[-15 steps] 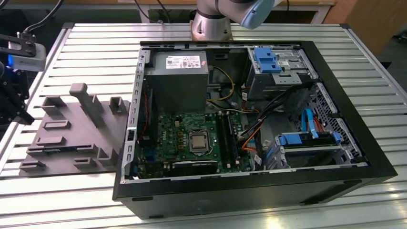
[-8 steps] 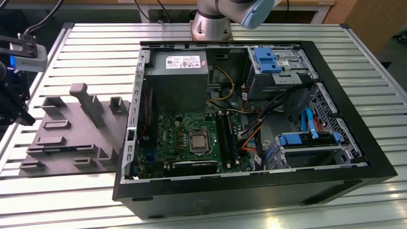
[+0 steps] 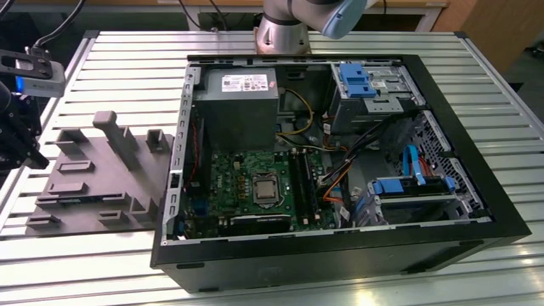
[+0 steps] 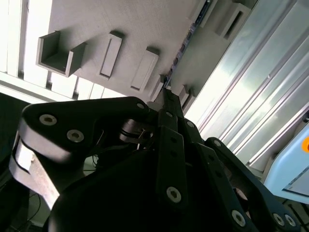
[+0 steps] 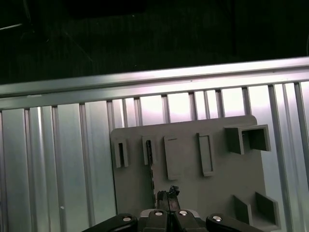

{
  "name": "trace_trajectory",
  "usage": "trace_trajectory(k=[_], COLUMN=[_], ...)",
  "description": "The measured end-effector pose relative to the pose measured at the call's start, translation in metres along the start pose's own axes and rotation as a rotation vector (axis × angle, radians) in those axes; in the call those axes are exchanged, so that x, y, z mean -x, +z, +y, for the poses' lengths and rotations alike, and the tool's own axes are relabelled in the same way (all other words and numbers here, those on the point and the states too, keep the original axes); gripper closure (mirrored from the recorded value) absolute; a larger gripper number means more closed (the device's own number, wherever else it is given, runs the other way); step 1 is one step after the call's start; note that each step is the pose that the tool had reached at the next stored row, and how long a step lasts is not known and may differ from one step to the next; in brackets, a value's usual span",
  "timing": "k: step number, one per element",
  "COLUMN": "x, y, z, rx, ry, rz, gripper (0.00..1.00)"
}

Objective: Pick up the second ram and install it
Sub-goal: 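Pick up the second ram and move it above second insertion slot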

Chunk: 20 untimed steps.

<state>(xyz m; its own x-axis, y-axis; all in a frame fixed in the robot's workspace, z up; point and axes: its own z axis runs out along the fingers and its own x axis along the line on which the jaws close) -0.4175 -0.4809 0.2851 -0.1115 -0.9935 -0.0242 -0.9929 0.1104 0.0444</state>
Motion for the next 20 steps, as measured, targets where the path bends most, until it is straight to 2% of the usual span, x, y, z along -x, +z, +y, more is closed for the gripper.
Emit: trace_trajectory(k=[20], x=[-0.0018], y=[0.0093], z=[-0.0011], rx=[0.0008], ry=[-0.032], rz=[0.0014], gripper=[0.89])
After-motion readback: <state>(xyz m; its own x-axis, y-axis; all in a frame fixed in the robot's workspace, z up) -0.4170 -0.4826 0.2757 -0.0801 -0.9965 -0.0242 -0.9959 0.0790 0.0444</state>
